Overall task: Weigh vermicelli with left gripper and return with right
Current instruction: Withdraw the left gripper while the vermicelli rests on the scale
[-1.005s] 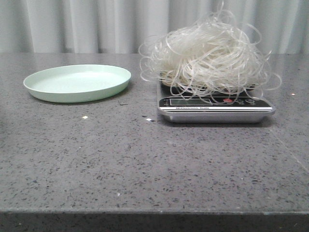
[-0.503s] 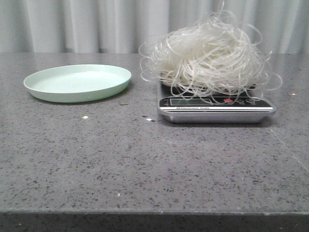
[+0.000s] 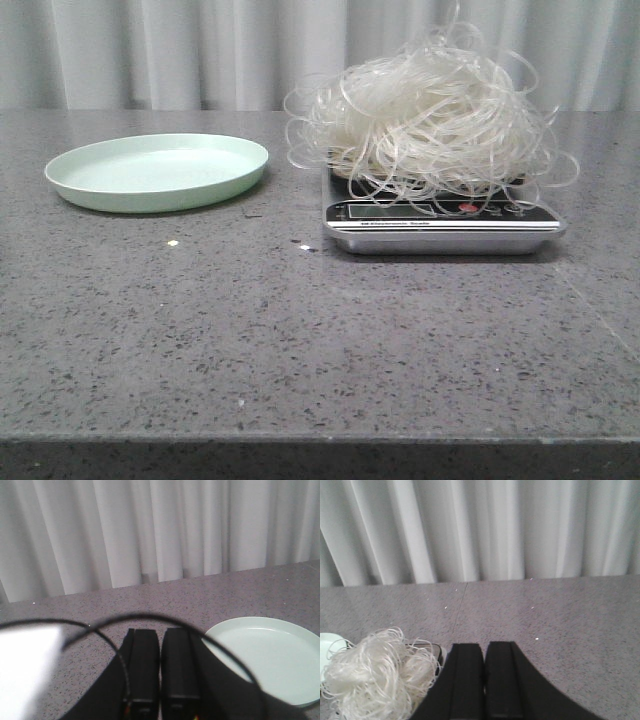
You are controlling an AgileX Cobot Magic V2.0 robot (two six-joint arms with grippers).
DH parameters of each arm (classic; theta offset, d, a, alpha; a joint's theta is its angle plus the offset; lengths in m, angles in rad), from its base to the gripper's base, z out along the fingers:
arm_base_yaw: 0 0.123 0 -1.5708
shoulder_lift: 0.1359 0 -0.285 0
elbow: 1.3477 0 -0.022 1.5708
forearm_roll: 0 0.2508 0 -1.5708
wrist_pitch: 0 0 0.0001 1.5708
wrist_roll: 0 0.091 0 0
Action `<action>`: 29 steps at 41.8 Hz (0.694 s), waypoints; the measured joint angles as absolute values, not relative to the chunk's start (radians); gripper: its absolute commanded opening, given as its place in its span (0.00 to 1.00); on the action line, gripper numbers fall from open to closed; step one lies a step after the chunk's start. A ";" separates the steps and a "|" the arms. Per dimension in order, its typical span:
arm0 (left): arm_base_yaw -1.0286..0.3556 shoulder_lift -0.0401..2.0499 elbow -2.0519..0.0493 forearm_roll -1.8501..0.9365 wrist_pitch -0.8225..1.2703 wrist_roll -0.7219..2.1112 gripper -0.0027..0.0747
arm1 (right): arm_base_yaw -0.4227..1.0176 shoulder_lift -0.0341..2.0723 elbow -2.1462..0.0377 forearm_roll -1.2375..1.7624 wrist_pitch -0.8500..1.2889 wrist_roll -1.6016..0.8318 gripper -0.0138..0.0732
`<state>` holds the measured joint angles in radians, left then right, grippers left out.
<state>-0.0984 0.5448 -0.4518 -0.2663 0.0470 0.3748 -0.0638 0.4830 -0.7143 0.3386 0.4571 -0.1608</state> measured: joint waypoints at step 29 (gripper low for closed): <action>-0.100 0.545 -0.452 -0.272 0.047 0.373 0.21 | 0.139 1.140 -1.194 0.404 0.770 -0.394 0.85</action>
<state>-0.1004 0.5448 -0.4518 -0.2725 0.0470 0.3731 0.1389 1.1403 -1.1937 0.4037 0.7696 -0.3942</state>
